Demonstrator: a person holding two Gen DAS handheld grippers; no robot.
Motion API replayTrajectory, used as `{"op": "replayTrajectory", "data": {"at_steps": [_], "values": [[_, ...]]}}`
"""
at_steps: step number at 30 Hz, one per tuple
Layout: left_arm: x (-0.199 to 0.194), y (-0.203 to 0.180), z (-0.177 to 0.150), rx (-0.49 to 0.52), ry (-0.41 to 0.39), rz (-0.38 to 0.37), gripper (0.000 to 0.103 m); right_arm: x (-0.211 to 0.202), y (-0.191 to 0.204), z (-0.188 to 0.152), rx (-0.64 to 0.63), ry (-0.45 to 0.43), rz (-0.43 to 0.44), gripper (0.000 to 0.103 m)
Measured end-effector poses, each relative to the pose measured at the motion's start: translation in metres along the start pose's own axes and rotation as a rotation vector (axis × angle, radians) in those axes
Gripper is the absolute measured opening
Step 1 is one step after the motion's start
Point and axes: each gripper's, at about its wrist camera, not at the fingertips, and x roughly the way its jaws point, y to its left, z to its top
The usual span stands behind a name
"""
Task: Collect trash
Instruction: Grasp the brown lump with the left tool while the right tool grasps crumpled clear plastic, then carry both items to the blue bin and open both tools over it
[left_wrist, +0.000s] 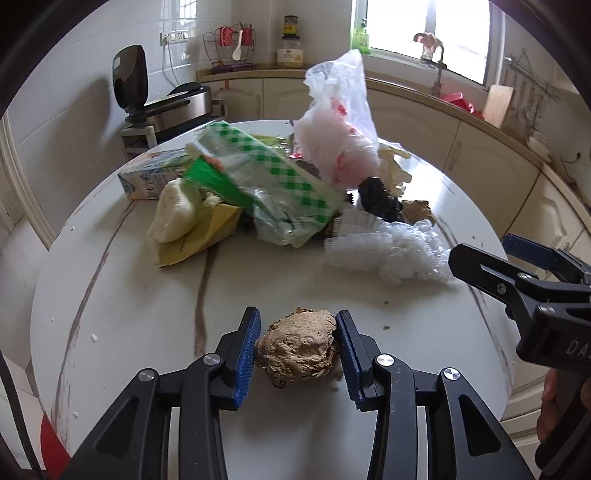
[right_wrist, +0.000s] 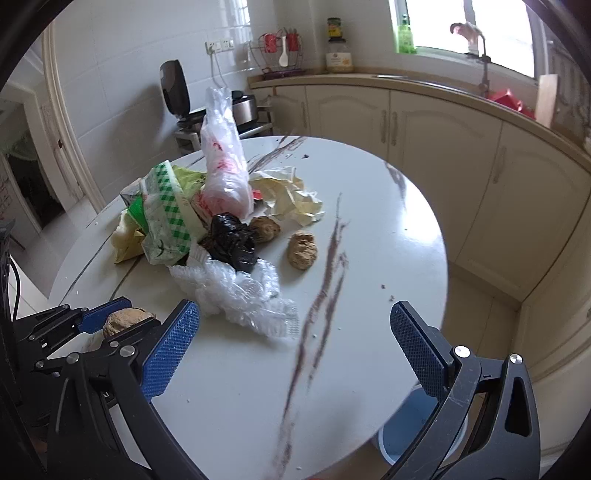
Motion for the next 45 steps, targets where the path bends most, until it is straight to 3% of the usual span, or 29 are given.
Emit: {"op": "replayTrajectory", "data": {"at_steps": [6,13,15,25,29,32,39,45], "values": [[-0.025,0.029,-0.024,-0.066,-0.008,-0.014,0.037,0.038,0.029,0.012,-0.054,0.087,0.044,0.101],[-0.05,0.026,-0.042,-0.074,-0.018,-0.023,0.037,0.044,0.04,0.007,-0.073,0.093,0.03,0.035],[-0.058,0.021,-0.042,-0.063,-0.028,-0.029,0.037,0.038,0.039,0.001,-0.067,0.085,0.051,0.03],[-0.094,-0.044,-0.029,0.057,-0.086,-0.069,0.037,-0.041,-0.023,-0.033,0.072,-0.045,0.129,0.029],[-0.1,-0.097,-0.022,0.143,-0.096,-0.114,0.037,-0.077,-0.07,-0.046,0.148,-0.122,0.075,0.029],[-0.095,-0.15,-0.019,0.224,-0.086,-0.169,0.037,-0.095,-0.11,-0.062,0.206,-0.144,-0.026,0.029],[-0.043,-0.276,-0.033,0.402,0.023,-0.34,0.037,-0.088,-0.219,-0.134,0.405,-0.046,-0.222,0.029],[0.036,-0.342,-0.057,0.504,0.156,-0.37,0.038,-0.056,-0.282,-0.191,0.537,0.067,-0.275,0.029]]}}
